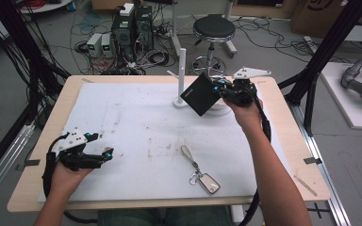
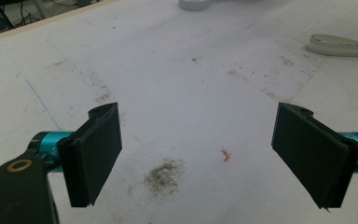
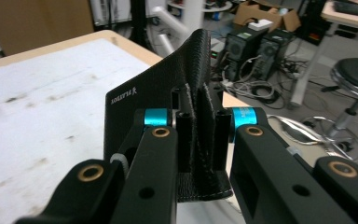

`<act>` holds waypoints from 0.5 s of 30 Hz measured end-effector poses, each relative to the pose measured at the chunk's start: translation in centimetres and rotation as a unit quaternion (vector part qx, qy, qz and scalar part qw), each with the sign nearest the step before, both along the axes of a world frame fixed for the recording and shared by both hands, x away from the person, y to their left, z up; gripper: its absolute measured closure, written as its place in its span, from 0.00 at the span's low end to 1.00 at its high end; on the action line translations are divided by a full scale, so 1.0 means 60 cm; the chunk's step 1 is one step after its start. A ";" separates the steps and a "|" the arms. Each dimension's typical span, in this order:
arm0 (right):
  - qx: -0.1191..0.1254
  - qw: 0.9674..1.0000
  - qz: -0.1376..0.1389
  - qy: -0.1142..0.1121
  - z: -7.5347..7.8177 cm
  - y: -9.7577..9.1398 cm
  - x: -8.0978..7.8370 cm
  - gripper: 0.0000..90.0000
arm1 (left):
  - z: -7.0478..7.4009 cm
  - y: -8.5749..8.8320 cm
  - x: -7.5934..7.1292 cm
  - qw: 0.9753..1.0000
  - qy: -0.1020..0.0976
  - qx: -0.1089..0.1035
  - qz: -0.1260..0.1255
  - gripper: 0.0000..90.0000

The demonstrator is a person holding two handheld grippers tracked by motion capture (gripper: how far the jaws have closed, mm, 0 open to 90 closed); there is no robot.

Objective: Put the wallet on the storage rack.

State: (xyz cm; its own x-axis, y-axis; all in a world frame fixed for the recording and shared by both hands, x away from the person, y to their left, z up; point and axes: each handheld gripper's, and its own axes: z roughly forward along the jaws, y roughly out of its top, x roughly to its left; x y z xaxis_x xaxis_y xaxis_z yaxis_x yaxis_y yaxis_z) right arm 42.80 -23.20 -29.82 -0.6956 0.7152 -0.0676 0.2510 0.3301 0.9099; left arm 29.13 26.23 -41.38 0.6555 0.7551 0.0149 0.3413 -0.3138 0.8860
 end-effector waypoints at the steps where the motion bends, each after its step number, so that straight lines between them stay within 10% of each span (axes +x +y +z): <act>1: -0.003 1.000 -0.006 -0.001 0.001 -0.004 0.006 0.95 | 0.000 0.000 0.000 1.000 0.000 0.000 0.000 0.18; 15: -0.026 0.997 -0.069 -0.006 0.013 -0.044 0.056 0.95 | 0.000 -0.006 0.004 1.000 -0.001 0.002 -0.002 0.18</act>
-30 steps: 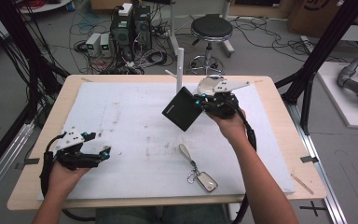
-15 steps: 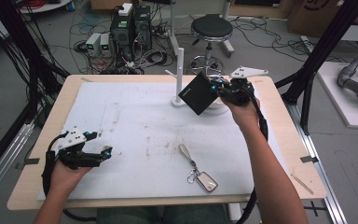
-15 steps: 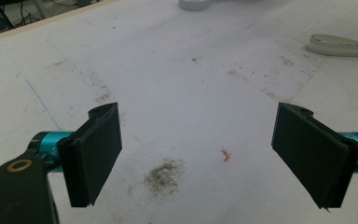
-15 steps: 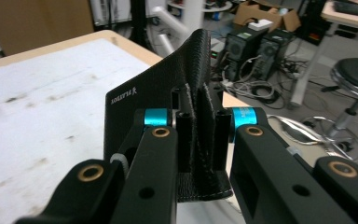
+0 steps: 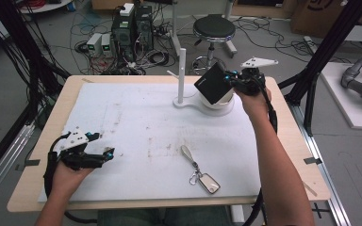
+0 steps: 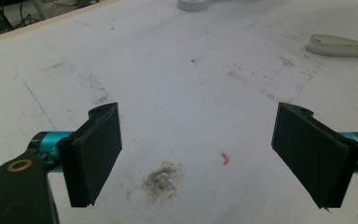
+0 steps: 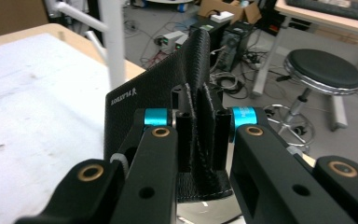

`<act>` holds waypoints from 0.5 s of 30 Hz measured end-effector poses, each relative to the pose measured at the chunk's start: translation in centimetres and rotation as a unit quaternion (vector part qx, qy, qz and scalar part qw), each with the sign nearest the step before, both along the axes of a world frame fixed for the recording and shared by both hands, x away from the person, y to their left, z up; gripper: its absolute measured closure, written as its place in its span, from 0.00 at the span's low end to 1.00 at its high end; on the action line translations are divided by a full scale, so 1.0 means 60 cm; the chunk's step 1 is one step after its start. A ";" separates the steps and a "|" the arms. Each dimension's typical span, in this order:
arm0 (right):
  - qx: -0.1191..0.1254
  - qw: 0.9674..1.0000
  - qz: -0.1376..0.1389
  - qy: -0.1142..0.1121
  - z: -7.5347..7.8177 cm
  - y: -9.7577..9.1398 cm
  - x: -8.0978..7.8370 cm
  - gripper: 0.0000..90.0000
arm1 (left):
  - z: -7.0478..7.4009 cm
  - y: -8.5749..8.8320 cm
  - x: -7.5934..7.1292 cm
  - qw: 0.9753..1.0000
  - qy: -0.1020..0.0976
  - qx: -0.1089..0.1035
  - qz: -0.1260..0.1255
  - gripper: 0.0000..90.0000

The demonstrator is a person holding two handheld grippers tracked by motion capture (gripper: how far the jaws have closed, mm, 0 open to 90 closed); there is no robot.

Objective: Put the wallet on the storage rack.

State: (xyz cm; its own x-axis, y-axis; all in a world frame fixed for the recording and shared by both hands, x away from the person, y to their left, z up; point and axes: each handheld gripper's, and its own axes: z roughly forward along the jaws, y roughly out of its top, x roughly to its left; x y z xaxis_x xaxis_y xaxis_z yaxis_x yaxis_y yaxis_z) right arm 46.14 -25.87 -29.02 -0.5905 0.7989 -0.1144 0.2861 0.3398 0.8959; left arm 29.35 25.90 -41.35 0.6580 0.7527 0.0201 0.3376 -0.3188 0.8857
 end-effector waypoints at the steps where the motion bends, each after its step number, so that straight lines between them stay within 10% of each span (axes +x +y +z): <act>1: -0.002 1.000 -0.004 -0.002 -0.001 -0.002 0.004 0.95 | 0.000 0.000 0.001 1.000 0.000 0.001 -0.001 0.18; 15: -0.014 0.998 -0.058 0.009 -0.028 -0.025 0.044 0.95 | 0.000 0.004 0.000 1.000 -0.001 -0.003 0.002 0.18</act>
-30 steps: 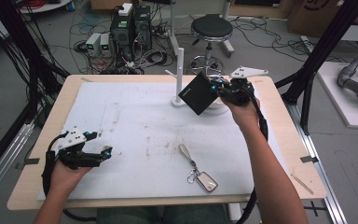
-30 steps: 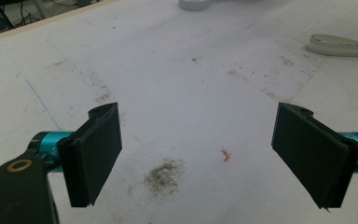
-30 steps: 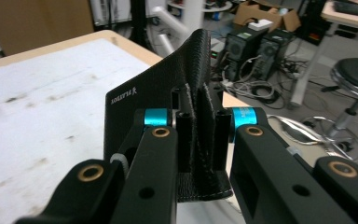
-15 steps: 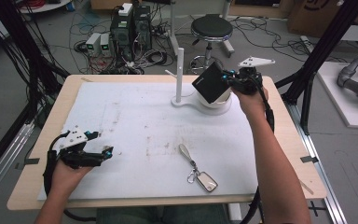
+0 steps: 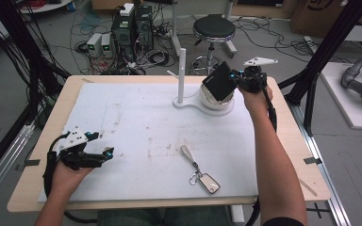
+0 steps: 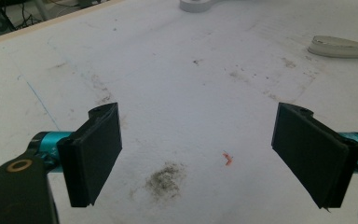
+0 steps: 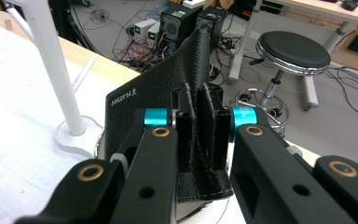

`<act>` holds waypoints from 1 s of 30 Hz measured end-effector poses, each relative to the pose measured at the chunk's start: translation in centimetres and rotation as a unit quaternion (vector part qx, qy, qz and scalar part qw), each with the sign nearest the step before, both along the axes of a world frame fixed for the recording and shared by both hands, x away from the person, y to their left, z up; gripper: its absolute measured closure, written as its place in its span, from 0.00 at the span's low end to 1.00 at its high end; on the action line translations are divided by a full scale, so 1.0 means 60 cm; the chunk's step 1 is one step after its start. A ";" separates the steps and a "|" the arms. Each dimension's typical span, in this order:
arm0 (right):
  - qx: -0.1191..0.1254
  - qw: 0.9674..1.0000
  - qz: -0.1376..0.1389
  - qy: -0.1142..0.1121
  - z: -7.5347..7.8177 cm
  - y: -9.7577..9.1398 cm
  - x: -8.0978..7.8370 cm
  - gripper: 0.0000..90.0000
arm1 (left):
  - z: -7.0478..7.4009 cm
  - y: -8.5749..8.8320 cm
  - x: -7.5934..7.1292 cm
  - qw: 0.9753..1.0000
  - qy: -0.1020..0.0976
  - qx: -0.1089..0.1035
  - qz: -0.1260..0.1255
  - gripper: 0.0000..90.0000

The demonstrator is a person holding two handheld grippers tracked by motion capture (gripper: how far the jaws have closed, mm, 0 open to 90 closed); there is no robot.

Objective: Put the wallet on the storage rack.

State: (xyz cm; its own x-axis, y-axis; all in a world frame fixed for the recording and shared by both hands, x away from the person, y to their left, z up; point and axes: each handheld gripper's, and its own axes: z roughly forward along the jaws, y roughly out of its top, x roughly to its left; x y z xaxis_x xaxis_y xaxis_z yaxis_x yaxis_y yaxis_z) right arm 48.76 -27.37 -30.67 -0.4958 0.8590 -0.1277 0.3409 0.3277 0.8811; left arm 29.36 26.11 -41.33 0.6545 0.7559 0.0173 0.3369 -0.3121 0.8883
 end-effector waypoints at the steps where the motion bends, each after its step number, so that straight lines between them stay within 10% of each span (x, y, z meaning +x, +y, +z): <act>1: -0.006 1.000 -0.001 0.000 -0.003 0.001 0.003 0.95 | 0.000 0.000 -0.001 1.000 0.000 0.001 0.001 0.18; 30: -0.086 0.996 -0.014 -0.033 -0.031 0.019 0.023 0.95 | -0.003 0.003 -0.008 1.000 0.002 0.005 0.003 0.18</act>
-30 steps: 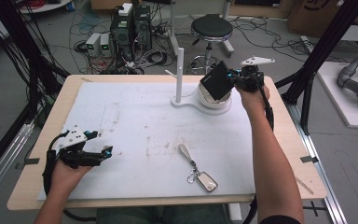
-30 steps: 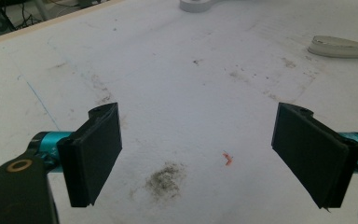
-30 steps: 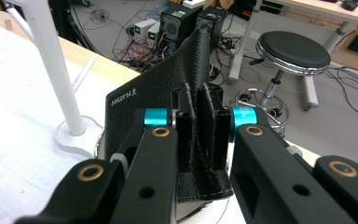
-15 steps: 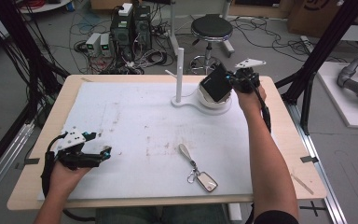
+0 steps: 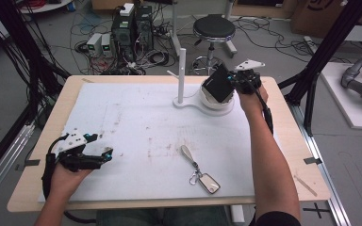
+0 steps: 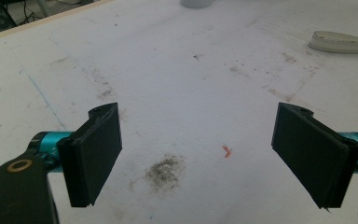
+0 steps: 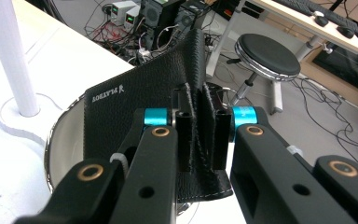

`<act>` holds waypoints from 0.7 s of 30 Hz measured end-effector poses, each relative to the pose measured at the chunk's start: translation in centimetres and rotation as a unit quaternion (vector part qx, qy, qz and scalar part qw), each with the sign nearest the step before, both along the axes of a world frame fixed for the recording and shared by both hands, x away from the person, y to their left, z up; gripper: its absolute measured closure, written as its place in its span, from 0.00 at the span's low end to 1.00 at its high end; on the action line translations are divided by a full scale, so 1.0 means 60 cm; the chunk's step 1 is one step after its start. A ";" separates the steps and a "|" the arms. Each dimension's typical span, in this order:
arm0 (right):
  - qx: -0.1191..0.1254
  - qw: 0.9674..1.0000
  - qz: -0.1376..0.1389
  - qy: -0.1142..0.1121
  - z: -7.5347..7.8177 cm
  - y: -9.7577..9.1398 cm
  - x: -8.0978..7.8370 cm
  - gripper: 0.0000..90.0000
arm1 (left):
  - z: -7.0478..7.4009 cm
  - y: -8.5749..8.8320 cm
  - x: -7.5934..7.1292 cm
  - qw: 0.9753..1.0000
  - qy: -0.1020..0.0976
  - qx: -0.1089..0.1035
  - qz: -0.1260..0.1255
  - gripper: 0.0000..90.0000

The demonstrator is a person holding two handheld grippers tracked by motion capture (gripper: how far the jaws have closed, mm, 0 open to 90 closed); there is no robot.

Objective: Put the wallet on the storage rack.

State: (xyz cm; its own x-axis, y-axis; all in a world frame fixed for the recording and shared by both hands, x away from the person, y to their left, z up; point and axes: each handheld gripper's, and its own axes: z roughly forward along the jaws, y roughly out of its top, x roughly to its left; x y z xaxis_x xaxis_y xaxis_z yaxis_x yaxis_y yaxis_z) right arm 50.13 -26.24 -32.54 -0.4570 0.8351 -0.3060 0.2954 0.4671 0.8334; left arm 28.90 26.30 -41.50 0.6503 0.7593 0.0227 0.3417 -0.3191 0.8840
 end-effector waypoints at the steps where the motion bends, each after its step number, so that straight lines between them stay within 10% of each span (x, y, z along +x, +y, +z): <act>1: -0.002 1.000 0.001 0.000 0.000 0.000 0.000 0.95 | 0.000 0.000 0.000 1.000 0.000 0.000 0.001 0.18; 21: -0.040 0.999 0.006 -0.018 -0.006 0.009 0.001 0.95 | -0.002 -0.005 0.000 1.000 0.003 -0.001 -0.002 0.18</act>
